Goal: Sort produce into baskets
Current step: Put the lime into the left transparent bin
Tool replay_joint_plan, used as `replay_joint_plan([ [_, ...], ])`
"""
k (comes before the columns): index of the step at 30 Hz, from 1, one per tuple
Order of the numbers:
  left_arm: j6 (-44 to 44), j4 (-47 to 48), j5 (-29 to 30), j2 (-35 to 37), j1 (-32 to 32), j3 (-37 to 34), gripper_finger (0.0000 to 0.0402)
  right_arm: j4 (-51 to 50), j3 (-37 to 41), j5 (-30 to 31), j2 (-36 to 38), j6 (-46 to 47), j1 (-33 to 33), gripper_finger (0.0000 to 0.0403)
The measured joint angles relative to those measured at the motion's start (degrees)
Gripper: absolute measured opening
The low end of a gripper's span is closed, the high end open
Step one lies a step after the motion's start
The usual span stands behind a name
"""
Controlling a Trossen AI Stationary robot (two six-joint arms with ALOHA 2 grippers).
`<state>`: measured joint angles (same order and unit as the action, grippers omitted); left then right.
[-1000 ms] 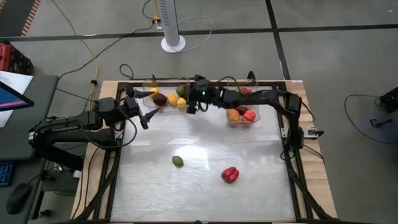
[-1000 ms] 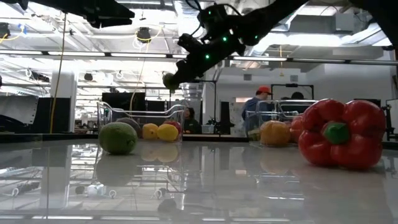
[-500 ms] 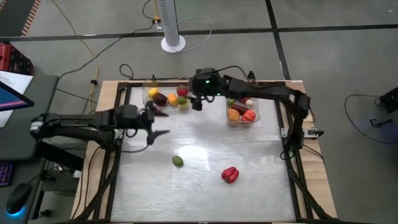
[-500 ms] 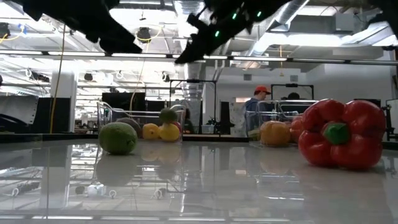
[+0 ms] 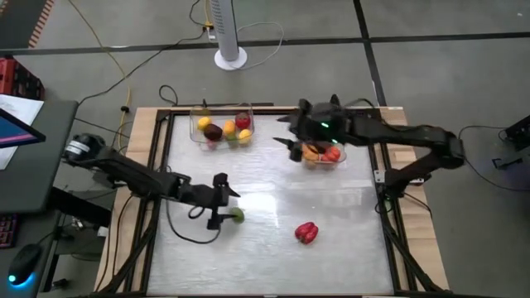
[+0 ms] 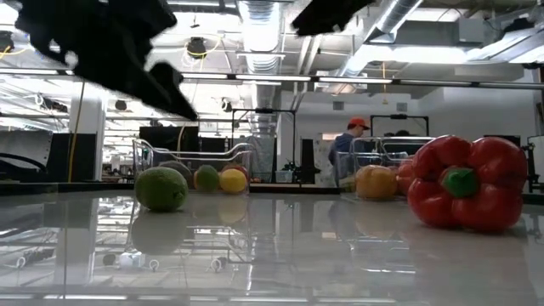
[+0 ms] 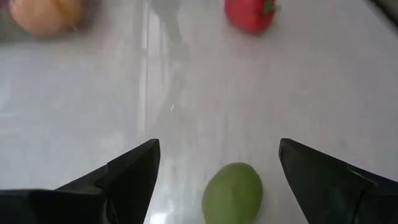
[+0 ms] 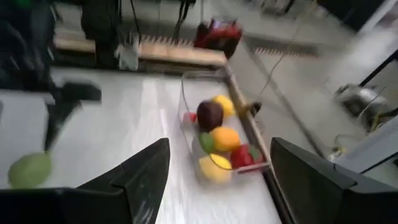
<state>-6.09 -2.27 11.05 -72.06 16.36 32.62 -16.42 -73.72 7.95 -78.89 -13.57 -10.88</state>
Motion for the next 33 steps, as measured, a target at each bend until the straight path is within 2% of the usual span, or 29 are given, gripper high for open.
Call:
replay_joint_plan([
  [3, -1.1, -3.5, -0.4, -5.1, 0.2, 0.0, 0.0316, 3.9, 6.8, 4.0, 7.2, 1.5, 2.6, 0.0303],
  [9, -2.4, -11.3, -5.5, -14.8, 0.2, 0.0, 0.0316, 6.1, 17.9, 8.5, 17.4, 6.0, 6.0, 0.0303],
  [13, -4.4, -12.3, -6.6, -20.3, 0.2, 0.0, 0.0313, 8.1, 23.3, 10.5, 22.0, 7.2, 7.3, 0.0303],
  [16, -4.6, -13.1, -5.8, -22.5, 0.4, 0.1, 0.0289, 10.1, 26.5, 10.8, 24.0, 7.3, 7.9, 0.0303],
  [24, -3.0, -11.8, -0.7, -22.3, 1.4, 0.1, 0.0155, 12.5, 29.9, 13.2, 26.1, 7.6, 7.9, 0.0303],
  [29, -2.7, -9.2, 0.1, -20.0, 0.4, -0.1, 0.0153, 12.7, 30.0, 13.2, 26.2, 7.4, 7.9, 0.0303],
  [33, -1.1, -5.9, -0.7, -13.3, -4.1, 0.0, 0.0153, 12.7, 29.9, 13.2, 26.3, 7.1, 7.9, 0.0303],
])
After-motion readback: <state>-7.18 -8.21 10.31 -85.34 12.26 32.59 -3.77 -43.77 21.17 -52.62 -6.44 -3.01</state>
